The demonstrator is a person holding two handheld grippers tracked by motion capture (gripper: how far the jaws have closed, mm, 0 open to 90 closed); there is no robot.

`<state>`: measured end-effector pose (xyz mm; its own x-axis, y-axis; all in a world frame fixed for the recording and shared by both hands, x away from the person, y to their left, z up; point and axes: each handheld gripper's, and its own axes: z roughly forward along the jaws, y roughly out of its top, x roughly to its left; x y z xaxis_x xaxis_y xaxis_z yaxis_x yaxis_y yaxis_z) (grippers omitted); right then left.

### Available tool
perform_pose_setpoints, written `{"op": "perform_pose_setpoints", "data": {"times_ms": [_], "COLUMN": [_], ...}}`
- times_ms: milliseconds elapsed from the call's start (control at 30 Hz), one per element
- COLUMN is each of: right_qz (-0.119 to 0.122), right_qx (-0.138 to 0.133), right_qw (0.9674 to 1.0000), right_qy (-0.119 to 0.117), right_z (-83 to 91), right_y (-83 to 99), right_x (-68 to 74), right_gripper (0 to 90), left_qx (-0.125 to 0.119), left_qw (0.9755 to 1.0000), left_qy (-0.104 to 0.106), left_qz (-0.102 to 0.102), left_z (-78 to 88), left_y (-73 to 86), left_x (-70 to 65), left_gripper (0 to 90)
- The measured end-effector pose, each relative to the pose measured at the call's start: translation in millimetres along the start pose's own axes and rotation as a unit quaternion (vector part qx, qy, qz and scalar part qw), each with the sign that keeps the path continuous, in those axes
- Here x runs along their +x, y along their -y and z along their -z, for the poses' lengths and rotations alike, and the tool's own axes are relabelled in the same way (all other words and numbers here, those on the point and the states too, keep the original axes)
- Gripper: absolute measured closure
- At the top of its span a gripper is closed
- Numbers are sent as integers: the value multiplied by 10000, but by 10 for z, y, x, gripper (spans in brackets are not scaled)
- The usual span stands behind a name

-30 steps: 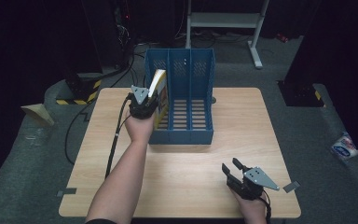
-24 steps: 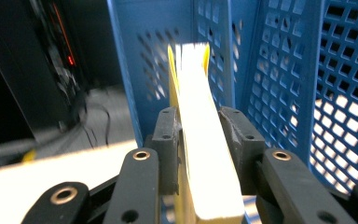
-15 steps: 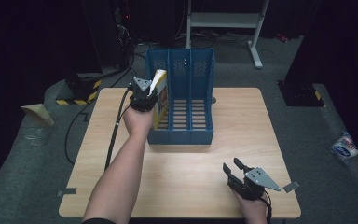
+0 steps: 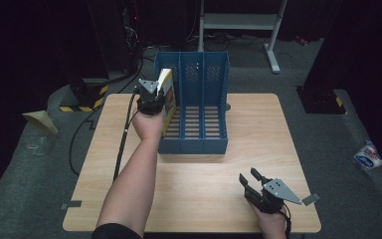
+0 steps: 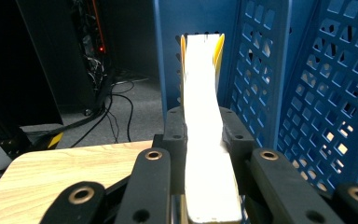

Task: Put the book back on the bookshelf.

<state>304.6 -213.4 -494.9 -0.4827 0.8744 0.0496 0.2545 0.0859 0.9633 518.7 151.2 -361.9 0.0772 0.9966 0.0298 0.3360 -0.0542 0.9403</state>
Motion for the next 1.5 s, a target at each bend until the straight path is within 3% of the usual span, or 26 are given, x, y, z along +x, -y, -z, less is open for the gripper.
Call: {"op": "perform_pose_setpoints", "data": {"times_ms": [300, 433, 733, 767, 900, 1133, 1367, 1500], "right_qz": [-49, -36, -12, -18, -38, 28, 49, 75], "right_qx": [-13, -9, 17, 21, 33, 69, 68, 79], "right_qw": [10000, 10000, 10000, 10000, 10000, 10000, 10000, 9999], "right_qy": [0, -4, -26, -31, -25, -34, -32, -35], "right_z": [-10, -15, -21, -20, -21, -31, -36, -42], "right_y": [8, 11, 14, 14, 14, 16, 17, 23], "right_x": [-16, -16, -9, -4, 9, 20, 41, 46], "right_gripper": [494, 494, 494, 494, 494, 494, 493, 494], "left_qx": [34, 123, 73, 69, 35, -52, -112, -154], "left_qw": [9998, 9997, 9997, 9998, 10000, 9999, 9992, 9989], "left_qy": [-177, -217, -234, -175, -69, 137, 395, 439], "left_qz": [-9, 12, 10, 30, 6, -38, 21, 4], "left_z": [-116, -159, -174, -173, -136, 1, 86, 124], "left_y": [-50, -23, 4, 5, 11, 140, 271, 358], "left_x": [-48, -50, -59, -53, -39, 11, 83, 87], "left_gripper": [762, 761, 726, 672, 599, 535, 532, 549]}}
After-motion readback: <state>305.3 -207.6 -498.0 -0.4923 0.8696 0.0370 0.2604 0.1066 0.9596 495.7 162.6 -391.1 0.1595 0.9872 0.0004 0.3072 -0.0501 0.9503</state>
